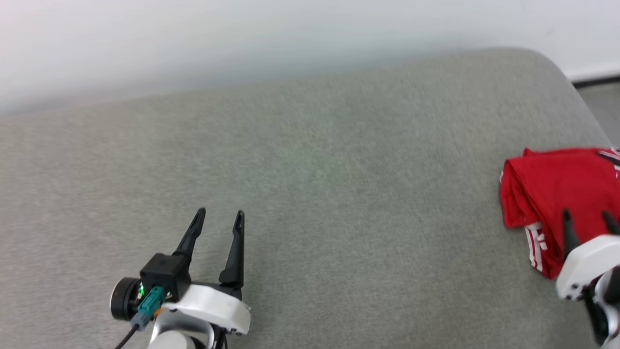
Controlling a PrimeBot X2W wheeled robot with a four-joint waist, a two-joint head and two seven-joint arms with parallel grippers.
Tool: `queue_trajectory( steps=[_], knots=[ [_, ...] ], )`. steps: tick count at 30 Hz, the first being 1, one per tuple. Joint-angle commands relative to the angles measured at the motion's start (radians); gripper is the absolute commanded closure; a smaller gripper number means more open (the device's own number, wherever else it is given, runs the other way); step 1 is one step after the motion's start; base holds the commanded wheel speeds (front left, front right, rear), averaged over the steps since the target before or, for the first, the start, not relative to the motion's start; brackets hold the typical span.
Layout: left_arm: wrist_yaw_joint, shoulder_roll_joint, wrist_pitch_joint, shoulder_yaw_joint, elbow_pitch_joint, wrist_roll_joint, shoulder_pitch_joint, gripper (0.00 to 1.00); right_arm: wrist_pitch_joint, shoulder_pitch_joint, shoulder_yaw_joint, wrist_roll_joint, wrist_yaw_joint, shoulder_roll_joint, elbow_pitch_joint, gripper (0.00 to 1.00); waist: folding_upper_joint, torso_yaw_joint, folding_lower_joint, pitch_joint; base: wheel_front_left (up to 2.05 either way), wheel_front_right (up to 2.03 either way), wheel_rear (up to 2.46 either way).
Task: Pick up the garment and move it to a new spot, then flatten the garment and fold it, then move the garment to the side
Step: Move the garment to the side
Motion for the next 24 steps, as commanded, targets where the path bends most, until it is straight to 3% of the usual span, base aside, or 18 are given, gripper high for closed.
queue_trajectory(
  steps=[1,14,24],
  knots=[
    [0.007,-0.002,-0.008,0.007,0.006,-0.005,0.017,0.00,0.003,0.037,0.012,0.020,-0.001,0.014,-0.027,0.00,0.0000,0.067,0.0001,-0.083,0.00,0.00,0.00],
    [0.046,0.014,-0.019,0.078,0.053,-0.021,0.097,0.00,-0.086,0.283,0.201,0.141,-0.001,0.123,-0.327,0.00,0.0000,0.192,0.0001,-0.173,0.00,0.00,0.00],
    [0.057,0.049,-0.021,0.093,0.052,-0.005,0.159,0.00,-0.094,0.414,0.252,0.136,-0.001,0.136,-0.501,0.00,0.0000,0.198,0.0001,-0.214,0.00,0.00,0.00]
  ],
)
